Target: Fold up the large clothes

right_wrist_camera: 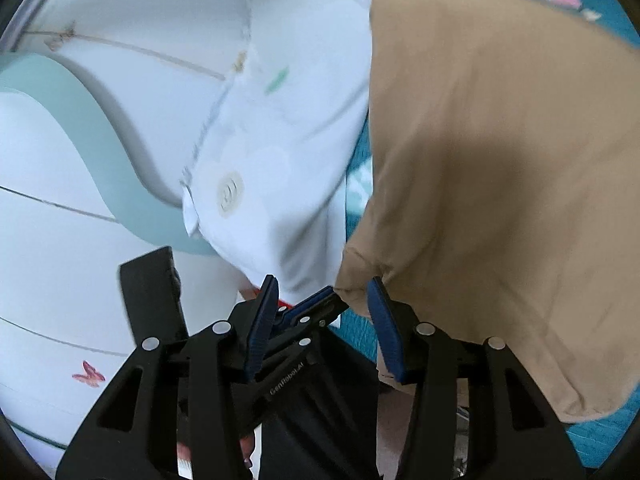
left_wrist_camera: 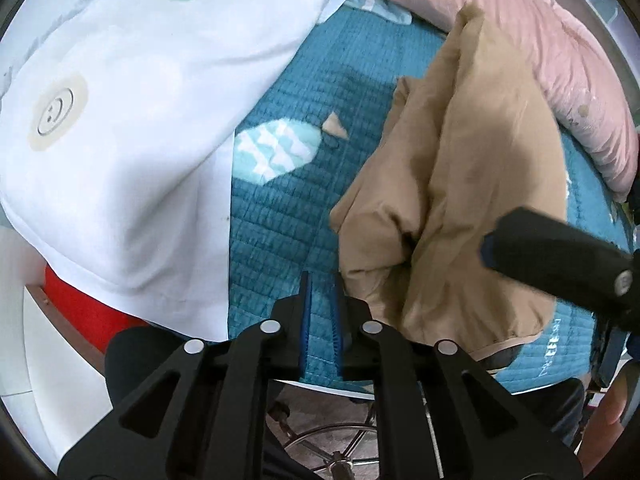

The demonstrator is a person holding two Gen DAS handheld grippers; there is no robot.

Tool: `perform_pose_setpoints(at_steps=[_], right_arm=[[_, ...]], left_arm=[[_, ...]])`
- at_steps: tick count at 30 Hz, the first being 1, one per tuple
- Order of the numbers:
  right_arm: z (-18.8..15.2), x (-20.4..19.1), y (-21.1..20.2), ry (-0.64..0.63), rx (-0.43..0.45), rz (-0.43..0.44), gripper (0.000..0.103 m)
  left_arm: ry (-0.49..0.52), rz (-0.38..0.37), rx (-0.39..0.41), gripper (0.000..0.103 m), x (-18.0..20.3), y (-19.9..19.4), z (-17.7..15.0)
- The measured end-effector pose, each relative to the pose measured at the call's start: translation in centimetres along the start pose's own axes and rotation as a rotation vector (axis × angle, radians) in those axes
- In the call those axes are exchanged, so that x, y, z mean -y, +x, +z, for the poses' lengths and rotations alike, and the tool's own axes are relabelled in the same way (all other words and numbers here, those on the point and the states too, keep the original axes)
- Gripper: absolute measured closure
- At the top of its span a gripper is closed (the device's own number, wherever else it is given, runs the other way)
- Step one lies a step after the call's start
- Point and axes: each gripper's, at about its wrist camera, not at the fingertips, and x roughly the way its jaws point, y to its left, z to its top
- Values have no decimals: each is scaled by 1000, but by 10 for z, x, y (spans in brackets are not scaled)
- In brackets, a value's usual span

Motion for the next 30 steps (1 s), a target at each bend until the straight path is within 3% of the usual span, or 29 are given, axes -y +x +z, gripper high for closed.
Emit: perform_pose_setpoints(at_steps=[2, 7, 9, 11, 15, 21, 23, 24, 30], right_arm=[[0, -1, -18, -2, 45, -17, 63], [-4, 1, -64, -17, 156, -176, 74], [-8, 9, -77, -2, 187, -258, 75], [-13, 15, -81, 10, 198, -283, 77], [-26, 39, -88, 58, 196, -341, 83], [-46, 80, -64, 139, 118, -412, 86], [-53, 105, -42, 208, 42, -415, 94], [-59, 121, -30, 255, 8, -422, 100], [-71, 114, -33, 232, 27, -435, 97]], left_arm=[[8, -8, 21, 92, 6, -5, 2], [48, -75, 78, 84, 30, -30, 10], [72, -111, 80, 84, 46, -28, 14], [94, -120, 71, 83, 56, -24, 16], [124, -150, -2, 84, 76, 1, 15], [162, -55, -91, 85, 70, 62, 14], [167, -14, -97, 85, 65, 87, 15], [164, -9, -107, 86, 63, 91, 15], [151, -27, -130, 85, 60, 70, 16]])
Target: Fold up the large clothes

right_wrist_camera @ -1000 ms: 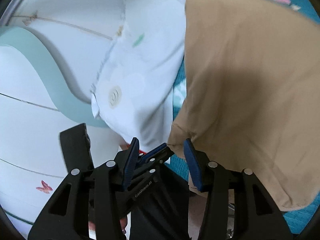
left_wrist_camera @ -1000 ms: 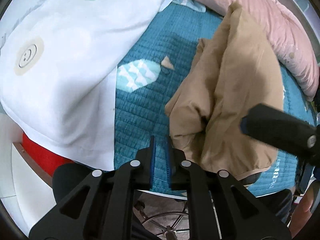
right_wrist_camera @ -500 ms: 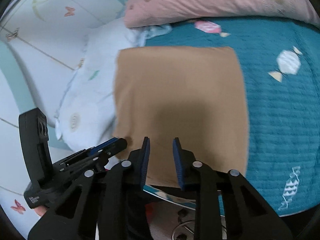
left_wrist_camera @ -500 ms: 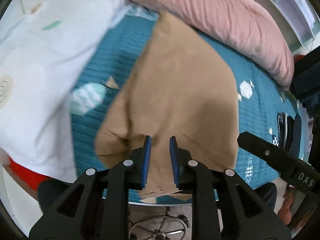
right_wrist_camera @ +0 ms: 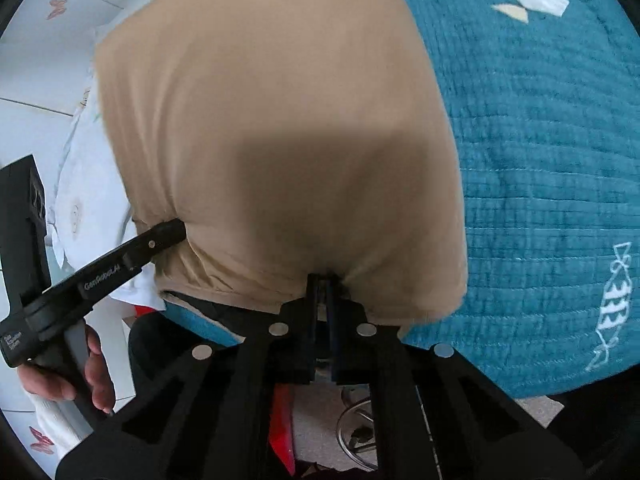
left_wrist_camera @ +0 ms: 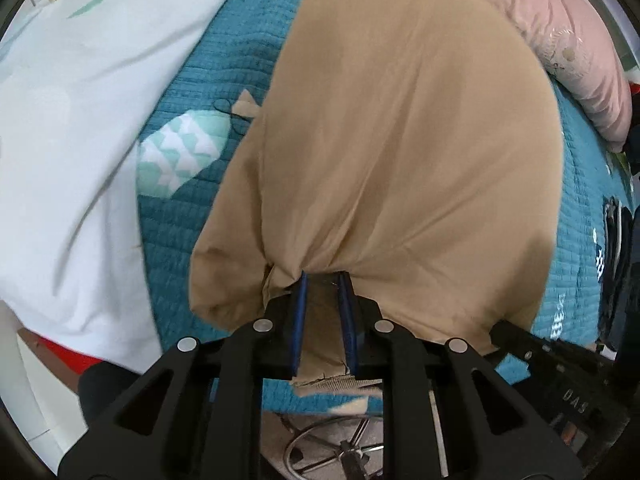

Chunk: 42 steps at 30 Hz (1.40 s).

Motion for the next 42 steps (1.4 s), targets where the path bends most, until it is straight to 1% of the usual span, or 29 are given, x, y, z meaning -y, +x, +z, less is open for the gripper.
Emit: perform_pose_setpoints(at_steps=[1, 3, 5, 6, 8, 10, 12, 14, 15, 17, 19, 20, 21, 23, 24, 25, 26, 27, 28, 29, 30, 31, 34, 36, 38, 39, 40, 41, 42], right_arm=[[-1, -2, -2, -8, -2, 5, 97], [-1, -4, 3, -34, -10, -13, 97], [1, -3, 16, -53, -17, -33, 99], [5, 0, 27, -43, -24, -30, 100], [9, 2, 33, -21, -38, -23, 100], [10, -5, 22, -42, -36, -47, 97], [9, -13, 7, -85, -8, -48, 97], [13, -21, -8, -90, 12, -11, 97], [17, -23, -21, -91, 40, 7, 97], [28, -28, -38, -97, 96, 0, 95], [42, -31, -51, -100, 143, -1, 95], [51, -33, -57, -94, 168, -4, 95], [58, -34, -61, -86, 192, -14, 95], [76, -38, -67, -77, 240, -14, 95], [90, -35, -66, -72, 255, -14, 95], [101, -35, -66, -65, 270, -18, 95], [107, -35, -63, -63, 277, -20, 95], [118, -39, -50, -66, 273, -52, 95], [125, -36, -37, -59, 261, -119, 101], [127, -31, -26, -49, 254, -138, 101], [135, -18, -6, -22, 238, -114, 103], [136, -10, 2, -7, 239, -107, 103], [141, -1, 6, 19, 238, -56, 103], [143, -3, 1, 17, 220, -48, 103], [147, -6, -9, 22, 211, -16, 103], [146, -7, -18, 23, 220, 16, 100], [146, -10, -28, 26, 241, 39, 100], [148, -11, -39, 23, 272, 60, 100], [152, -16, -44, 19, 293, 75, 100]], left_arm=[[11, 6, -2, 85, 1, -3, -3], [21, 17, -13, 85, 3, 1, -7], [24, 23, -30, 86, 4, 22, -5], [29, 31, -32, 86, 5, 32, -3], [35, 41, -41, 86, 8, 39, 3], [43, 41, -56, 86, 11, 28, 8], [55, 28, -39, 86, 13, 12, 11], [65, 2, -4, 86, 13, -8, 10], [73, -5, 17, 86, 14, -18, 10], [82, -34, 68, 86, 20, -40, 16], [82, -86, 100, 86, 22, -54, 25], [81, -96, 118, 85, 25, -58, 32], [89, -77, 142, 85, 30, -61, 43], [87, -36, 154, 85, 29, -58, 62], [63, -38, 143, 85, 27, -50, 75], [36, -46, 128, 85, 24, -42, 81], [4, -56, 105, 85, 18, -30, 90], [-38, -66, 63, 85, 11, -11, 102], [-71, -69, 28, 86, 4, 8, 108], [-92, -69, 6, 86, 0, 23, 112], [-99, -69, -6, 86, -1, 36, 118], [-106, -75, -13, 86, -4, 49, 121], [-128, -82, -17, 86, -5, 57, 127], [-118, -84, -28, 86, -5, 51, 131], [-108, -87, -14, 85, -8, 36, 133], [-95, -88, 11, 85, -7, 24, 132], [-80, -98, 43, 85, -4, 11, 132], [-72, -112, 65, 85, -2, 2, 131], [-62, -141, 96, 85, 3, -11, 132]])
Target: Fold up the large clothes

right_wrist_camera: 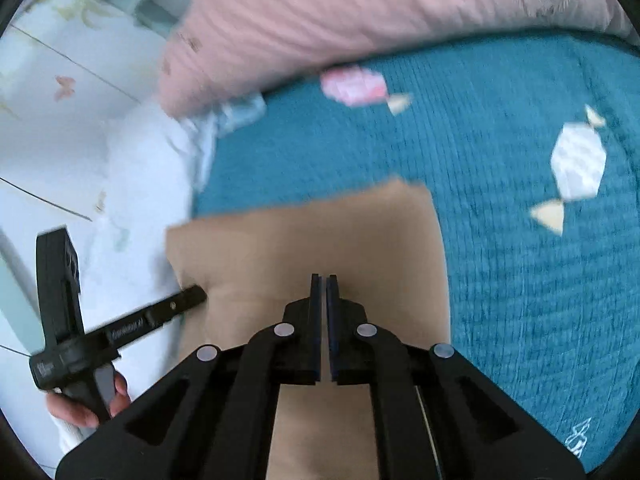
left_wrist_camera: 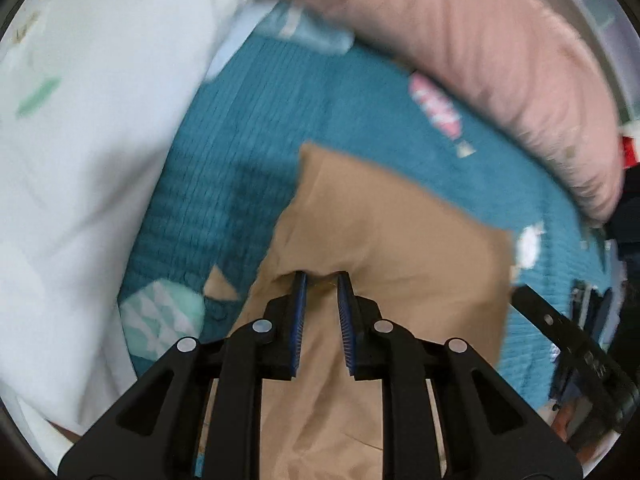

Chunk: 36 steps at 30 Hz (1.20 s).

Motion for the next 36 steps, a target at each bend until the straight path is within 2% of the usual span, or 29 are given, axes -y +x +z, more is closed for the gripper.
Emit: perform_pose_setpoints(at_steps=[2, 4, 7, 8, 10, 12, 14, 16, 18, 19, 20, 21, 24, 25, 26, 27, 29, 30, 32, 36], right_arm=[[9, -9, -7, -14, 47, 35, 100], [14, -26, -2, -80, 91, 56, 100], [14, -40, 28, -111, 67, 117, 100], [14, -42, 39, -123, 67, 108, 100], [8, -41, 64, -164, 85, 14, 103], [4, -29, 83, -147, 77, 15, 103], [0, -21, 85, -142, 100, 11, 103], [-1, -22, 77, -162, 152, -48, 103], [2, -11, 68, -143, 202, -109, 103], [4, 2, 65, -109, 205, -113, 103], [6, 11, 65, -86, 205, -106, 103], [8, 20, 64, -68, 201, -95, 103], [6, 17, 55, -122, 224, -153, 103], [5, 17, 50, -115, 234, -163, 103], [4, 20, 44, -82, 246, -170, 103], [4, 23, 38, -57, 259, -186, 103], [3, 28, 28, -30, 286, -213, 103], [5, 30, 21, -11, 298, -212, 101], [9, 31, 11, 7, 326, -179, 101], [17, 18, 8, -21, 341, -143, 101]], left_arm=[[10, -43, 43, 85, 12, -11, 2], [18, -59, 78, 85, 24, -9, 8], [7, -49, 91, 85, 30, 26, 14], [0, -46, 96, 86, 27, 36, 14], [-9, -33, 116, 85, 17, 54, 11], [5, -41, 146, 84, 10, 69, 8], [31, -46, 174, 85, 7, 72, 6], [91, -6, 220, 85, 11, 71, 2], [100, -6, 241, 85, 6, 70, -1], [92, -32, 243, 88, -1, 71, -2], [85, -36, 246, 99, -4, 70, -2], [76, -18, 246, 101, -9, 70, -1], [52, 17, 232, 101, -22, 64, 2], [46, 59, 238, 101, -24, 59, 4], [36, 153, 249, 100, -27, 53, 7], [27, 193, 243, 100, -33, 48, 9], [-15, 107, 233, 100, -46, 33, 10], [-19, 93, 246, 100, -48, 26, 10], [11, 105, 321, 100, -37, 3, 9], [65, -19, 380, 100, -1, -22, 14]])
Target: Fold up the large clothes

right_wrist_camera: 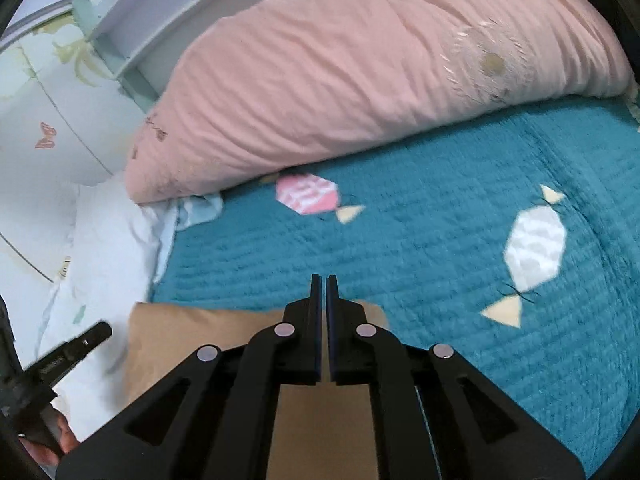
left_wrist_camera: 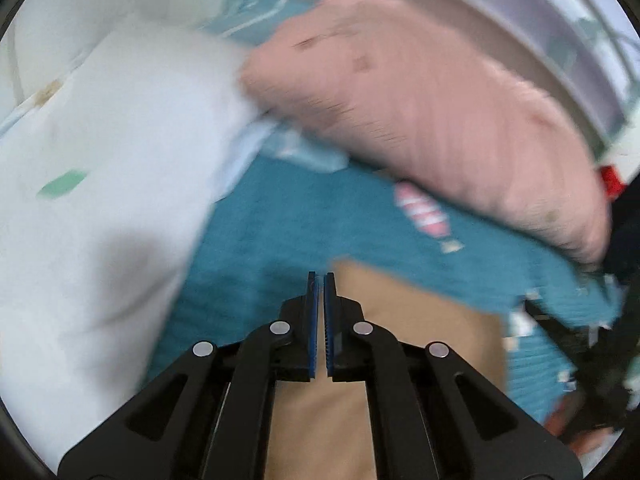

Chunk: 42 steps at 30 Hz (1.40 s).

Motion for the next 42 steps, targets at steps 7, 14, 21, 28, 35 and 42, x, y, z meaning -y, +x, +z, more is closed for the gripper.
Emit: perform_pose_setpoints(at_steps=[7, 14, 21, 28, 35, 42], right_arm=[[-17, -16, 40, -43, -103, -2, 103], [-21, 36, 13, -80, -68, -166, 101], [-40, 50, -47, -13, -47, -76, 101], [-93, -19, -63, -79, -142, 120, 101], [-136, -27, -51, -92, -238, 114, 103], [-146, 24, -75, -55, -245, -30, 101]], left_arm=[[101, -7, -159, 101, 47, 91, -11], [162, 117, -119, 101, 8, 90, -14], [113, 130, -50, 100, -7, 13, -15], [60, -66, -127, 100, 24, -24, -85], [40, -45, -209, 101, 9, -24, -139], [48, 56, -204, 101, -26, -46, -148]])
